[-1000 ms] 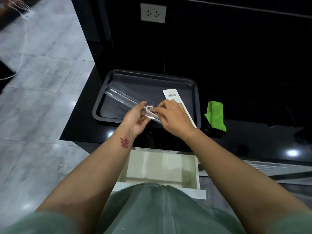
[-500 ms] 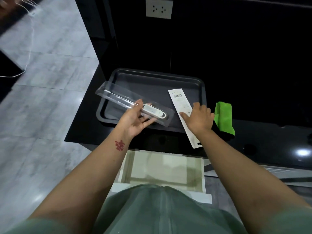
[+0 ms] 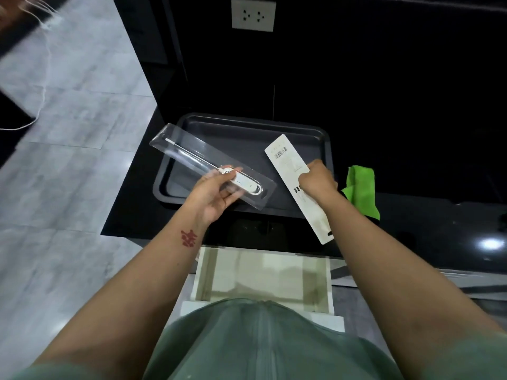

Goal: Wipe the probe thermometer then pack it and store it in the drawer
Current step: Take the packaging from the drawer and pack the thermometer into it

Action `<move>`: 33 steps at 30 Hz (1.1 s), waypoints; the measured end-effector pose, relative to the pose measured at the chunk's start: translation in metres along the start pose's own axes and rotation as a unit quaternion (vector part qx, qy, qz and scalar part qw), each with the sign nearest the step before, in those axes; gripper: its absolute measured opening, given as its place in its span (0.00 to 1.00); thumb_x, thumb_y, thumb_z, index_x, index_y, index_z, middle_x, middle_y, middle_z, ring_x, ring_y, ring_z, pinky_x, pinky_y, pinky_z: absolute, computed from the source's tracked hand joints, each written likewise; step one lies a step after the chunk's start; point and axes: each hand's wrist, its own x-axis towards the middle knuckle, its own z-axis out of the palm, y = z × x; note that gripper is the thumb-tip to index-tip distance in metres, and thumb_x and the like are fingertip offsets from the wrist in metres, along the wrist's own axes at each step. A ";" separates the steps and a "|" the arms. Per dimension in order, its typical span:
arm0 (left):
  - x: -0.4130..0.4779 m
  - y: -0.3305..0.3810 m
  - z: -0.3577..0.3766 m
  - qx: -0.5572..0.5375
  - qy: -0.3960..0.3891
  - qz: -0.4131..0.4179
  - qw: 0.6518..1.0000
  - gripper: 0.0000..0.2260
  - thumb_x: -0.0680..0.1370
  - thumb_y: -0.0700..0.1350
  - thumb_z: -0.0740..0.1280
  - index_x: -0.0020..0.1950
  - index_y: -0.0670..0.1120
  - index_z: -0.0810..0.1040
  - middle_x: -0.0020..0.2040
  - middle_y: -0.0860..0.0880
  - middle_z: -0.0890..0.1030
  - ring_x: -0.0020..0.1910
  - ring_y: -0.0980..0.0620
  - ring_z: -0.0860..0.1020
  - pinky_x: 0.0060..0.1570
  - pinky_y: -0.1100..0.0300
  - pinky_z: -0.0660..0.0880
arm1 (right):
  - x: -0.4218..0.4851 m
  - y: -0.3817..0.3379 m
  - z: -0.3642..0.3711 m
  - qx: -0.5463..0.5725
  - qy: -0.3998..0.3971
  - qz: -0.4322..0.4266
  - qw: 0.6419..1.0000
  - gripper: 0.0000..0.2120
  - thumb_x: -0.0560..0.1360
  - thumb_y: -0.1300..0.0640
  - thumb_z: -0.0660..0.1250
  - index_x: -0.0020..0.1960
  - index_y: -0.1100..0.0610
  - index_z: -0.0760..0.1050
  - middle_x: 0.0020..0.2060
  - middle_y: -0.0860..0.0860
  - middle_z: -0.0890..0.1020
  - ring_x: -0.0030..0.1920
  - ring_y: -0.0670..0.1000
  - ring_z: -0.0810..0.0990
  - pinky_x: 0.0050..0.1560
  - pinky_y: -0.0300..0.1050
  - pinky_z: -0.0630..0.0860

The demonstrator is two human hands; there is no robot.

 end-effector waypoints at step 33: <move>-0.017 0.015 -0.021 -0.075 0.036 0.002 0.997 0.11 0.83 0.51 0.58 0.53 0.46 0.76 0.55 0.46 0.83 0.48 0.48 0.83 0.36 0.57 0.82 | -0.053 0.011 -0.018 -0.168 -0.018 -0.228 0.959 0.26 0.70 0.26 0.57 0.50 0.48 0.66 0.42 0.44 0.76 0.44 0.52 0.73 0.62 0.56 0.62</move>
